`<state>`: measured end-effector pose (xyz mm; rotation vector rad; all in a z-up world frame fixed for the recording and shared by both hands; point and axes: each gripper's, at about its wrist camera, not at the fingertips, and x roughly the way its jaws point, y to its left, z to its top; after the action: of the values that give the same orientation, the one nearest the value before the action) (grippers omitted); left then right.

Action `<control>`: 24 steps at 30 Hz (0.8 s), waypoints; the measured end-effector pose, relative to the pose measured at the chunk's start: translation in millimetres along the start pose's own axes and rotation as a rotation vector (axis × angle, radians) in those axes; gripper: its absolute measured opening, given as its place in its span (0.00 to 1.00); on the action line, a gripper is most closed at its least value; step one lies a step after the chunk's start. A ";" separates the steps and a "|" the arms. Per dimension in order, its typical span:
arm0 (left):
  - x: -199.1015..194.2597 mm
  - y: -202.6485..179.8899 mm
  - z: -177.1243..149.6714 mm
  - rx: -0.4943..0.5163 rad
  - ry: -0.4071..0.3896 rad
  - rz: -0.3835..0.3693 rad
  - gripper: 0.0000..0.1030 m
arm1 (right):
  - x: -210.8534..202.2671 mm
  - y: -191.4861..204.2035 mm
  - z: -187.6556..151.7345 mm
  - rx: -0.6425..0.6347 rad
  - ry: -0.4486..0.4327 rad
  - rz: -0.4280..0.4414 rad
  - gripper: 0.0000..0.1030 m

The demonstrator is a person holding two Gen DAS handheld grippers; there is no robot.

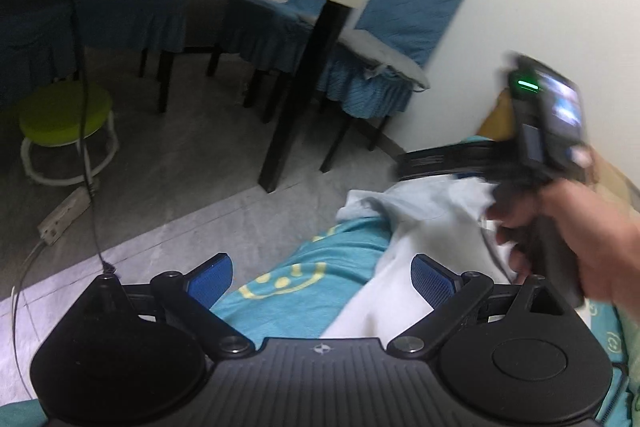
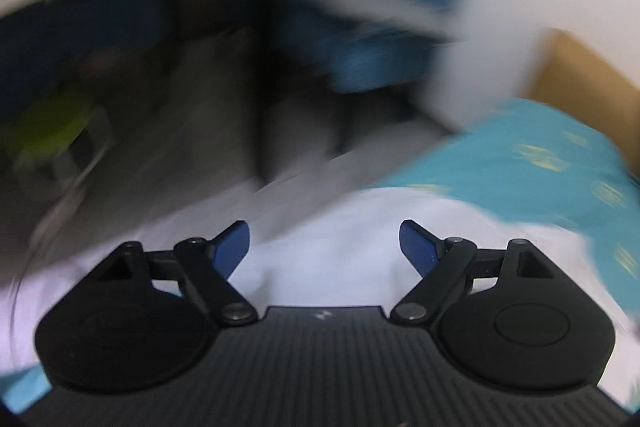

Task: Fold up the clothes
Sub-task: 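Lift the hem end and fold it toward the collar with the right gripper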

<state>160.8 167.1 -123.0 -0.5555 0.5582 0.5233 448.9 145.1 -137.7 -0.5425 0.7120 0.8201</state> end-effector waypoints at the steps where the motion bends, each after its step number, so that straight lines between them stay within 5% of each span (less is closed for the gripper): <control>1: 0.4 1.2 0.3 -0.002 0.002 0.004 0.94 | 13.8 15.2 5.9 -0.057 0.049 0.039 0.81; 6: 4.8 4.6 0.3 0.000 0.008 0.017 0.94 | 77.3 69.3 4.1 -0.308 0.260 0.024 0.74; 9: 5.7 4.2 -0.6 -0.001 0.007 0.010 0.94 | 82.7 73.7 0.0 -0.278 0.214 -0.044 0.32; 10: 4.5 3.7 -1.4 0.001 -0.005 0.006 0.94 | 75.0 69.7 -1.0 -0.238 0.161 -0.064 0.05; 17: 3.4 4.0 -1.7 0.005 -0.039 -0.017 0.94 | -0.8 39.2 -11.5 0.036 -0.228 -0.234 0.07; 22: -11.0 -0.9 -2.6 0.020 -0.076 -0.037 0.94 | -85.6 3.6 -43.2 0.221 -0.486 -0.484 0.06; 24: -16.7 -5.9 -4.8 0.041 -0.098 -0.049 0.94 | -111.0 -20.0 -69.4 0.359 -0.518 -0.593 0.06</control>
<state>150.4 154.8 -114.1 -0.5009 0.4596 0.4891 387.3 35.4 -96.5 -0.1768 0.1832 0.2406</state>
